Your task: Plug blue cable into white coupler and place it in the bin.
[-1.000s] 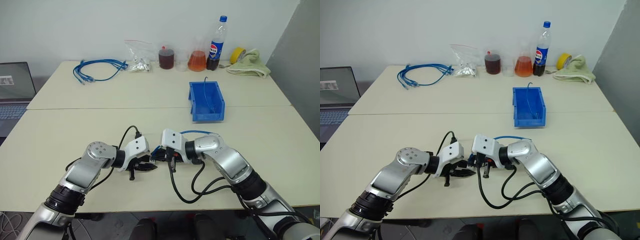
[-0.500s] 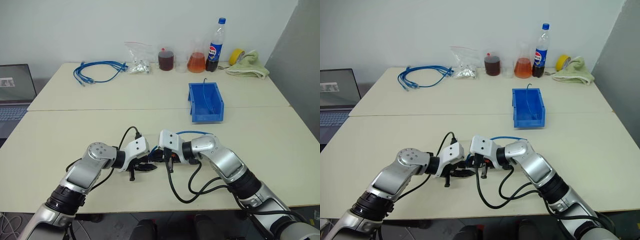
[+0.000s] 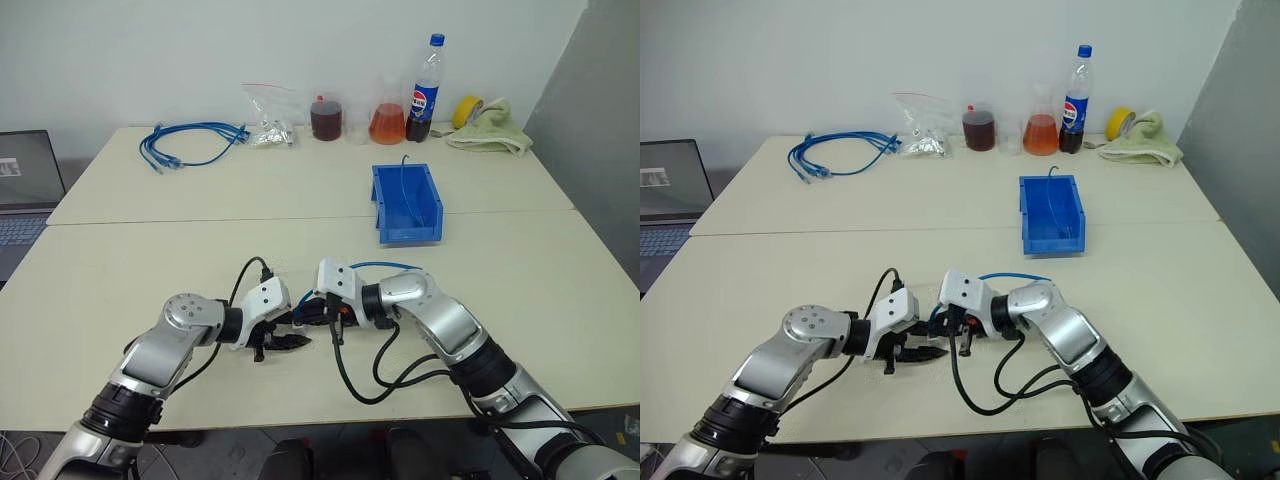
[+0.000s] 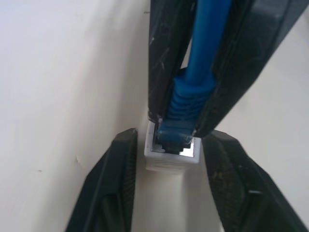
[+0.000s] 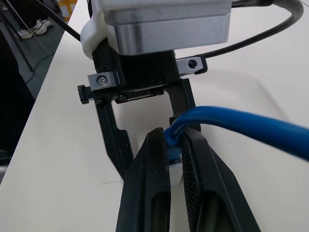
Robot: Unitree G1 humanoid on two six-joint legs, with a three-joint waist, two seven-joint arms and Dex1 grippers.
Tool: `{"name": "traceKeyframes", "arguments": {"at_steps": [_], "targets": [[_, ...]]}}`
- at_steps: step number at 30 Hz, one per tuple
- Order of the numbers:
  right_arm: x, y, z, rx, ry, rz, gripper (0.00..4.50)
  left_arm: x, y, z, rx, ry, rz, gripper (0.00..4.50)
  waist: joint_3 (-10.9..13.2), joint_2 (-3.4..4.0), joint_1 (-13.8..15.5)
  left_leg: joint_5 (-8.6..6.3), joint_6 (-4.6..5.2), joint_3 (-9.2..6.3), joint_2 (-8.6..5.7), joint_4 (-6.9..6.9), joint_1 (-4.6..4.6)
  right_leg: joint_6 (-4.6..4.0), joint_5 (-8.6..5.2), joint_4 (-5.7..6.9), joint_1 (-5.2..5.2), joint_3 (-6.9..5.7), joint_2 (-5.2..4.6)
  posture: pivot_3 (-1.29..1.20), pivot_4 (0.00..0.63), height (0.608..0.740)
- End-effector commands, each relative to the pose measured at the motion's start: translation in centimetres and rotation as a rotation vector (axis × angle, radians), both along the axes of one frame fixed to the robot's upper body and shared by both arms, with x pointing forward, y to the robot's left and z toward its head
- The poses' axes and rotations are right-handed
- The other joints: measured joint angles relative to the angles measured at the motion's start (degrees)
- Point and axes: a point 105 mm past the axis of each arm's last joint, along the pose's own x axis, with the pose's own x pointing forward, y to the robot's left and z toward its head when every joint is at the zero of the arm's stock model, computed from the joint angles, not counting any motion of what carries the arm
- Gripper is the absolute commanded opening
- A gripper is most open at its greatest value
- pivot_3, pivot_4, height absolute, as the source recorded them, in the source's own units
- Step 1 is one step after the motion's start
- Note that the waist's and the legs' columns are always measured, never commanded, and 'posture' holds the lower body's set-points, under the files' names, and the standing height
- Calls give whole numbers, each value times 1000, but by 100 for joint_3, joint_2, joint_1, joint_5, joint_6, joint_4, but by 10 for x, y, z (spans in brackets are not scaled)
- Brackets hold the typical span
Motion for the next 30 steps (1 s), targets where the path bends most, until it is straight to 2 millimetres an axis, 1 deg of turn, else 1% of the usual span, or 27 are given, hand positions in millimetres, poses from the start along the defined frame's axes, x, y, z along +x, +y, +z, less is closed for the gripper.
{"name": "traceKeyframes", "arguments": {"at_steps": [1,2,4,7,8,11,14,17,20,22,24,26,28,30], "targets": [[2,-3,-4,-10,30,-16,77,2,9,7,6,-58,27,3181,1,0,-5,0,0,0,0,0,0,0,0,0,0,0,0,0,150,740],[3,-3,-3,-5,28,-20,76,2,10,7,5,-64,29,3449,2,1,-6,0,0,0,0,-1,0,0,0,0,-2,0,0,0,150,740],[5,-5,2,11,23,-29,76,0,13,9,-8,-65,39,3616,5,1,-6,0,0,0,0,-1,-1,0,0,0,-4,1,0,0,150,740],[12,-11,17,61,4,-68,75,-5,17,16,-48,-69,58,3616,8,0,-15,0,0,1,1,-1,-11,-1,0,0,-16,4,0,0,150,740],[17,-14,26,104,-6,-104,75,-7,18,19,-63,-74,65,3616,11,1,-16,0,0,2,1,-2,-19,-1,0,0,-25,6,0,0,150,740],[23,-23,43,179,-6,-161,74,-7,19,29,-118,-92,104,3616,13,-1,0,1,-2,-4,2,9,-87,-2,2,6,-83,2,-1,0,150,740],[33,-53,68,274,0,-270,74,1,12,56,-235,-163,177,3616,30,-2,47,1,-3,-11,0,6,-102,-2,2,-1,-87,0,-6,0,150,740],[38,-78,87,349,7,-358,74,10,6,73,-277,-265,243,3616,31,-5,63,1,-2,-22,-3,4,-110,-2,1,-6,-84,2,-30,0,150,740],[45,-112,113,454,26,-466,73,16,-11,92,-334,-359,266,3616,35,-10,64,0,-2,-11,-10,4,-110,-1,1,-10,-83,1,-44,0,150,740],[52,-133,125,488,22,-540,73,21,-23,101,-370,-388,289,3616,37,-12,68,1,-2,-6,-15,5,-111,-1,2,-10,-82,2,-53,0,150,740],[59,-152,132,502,24,-598,73,23,-35,105,-379,-394,289,3616,38,-14,64,1,-2,-2,-20,6,-111,0,2,-10,-80,2,-54,0,150,740],[68,-164,137,509,30,-636,72,27,-45,107,-381,-398,290,3616,38,-14,46,1,-2,6,-23,5,-107,0,2,-9,-79,5,-49,0,150,740],[77,-171,139,506,44,-662,72,31,-52,110,-385,-397,293,3616,39,-16,15,1,-2,21,-25,4,-103,0,2,-9,-79,14,-31,0,150,740],[87,-173,137,478,45,-673,72,36,-58,113,-390,-397,298,3616,39,-17,-10,1,-2,25,-15,3,-101,-1,2,-7,-82,18,-19,0,150,740]]}}
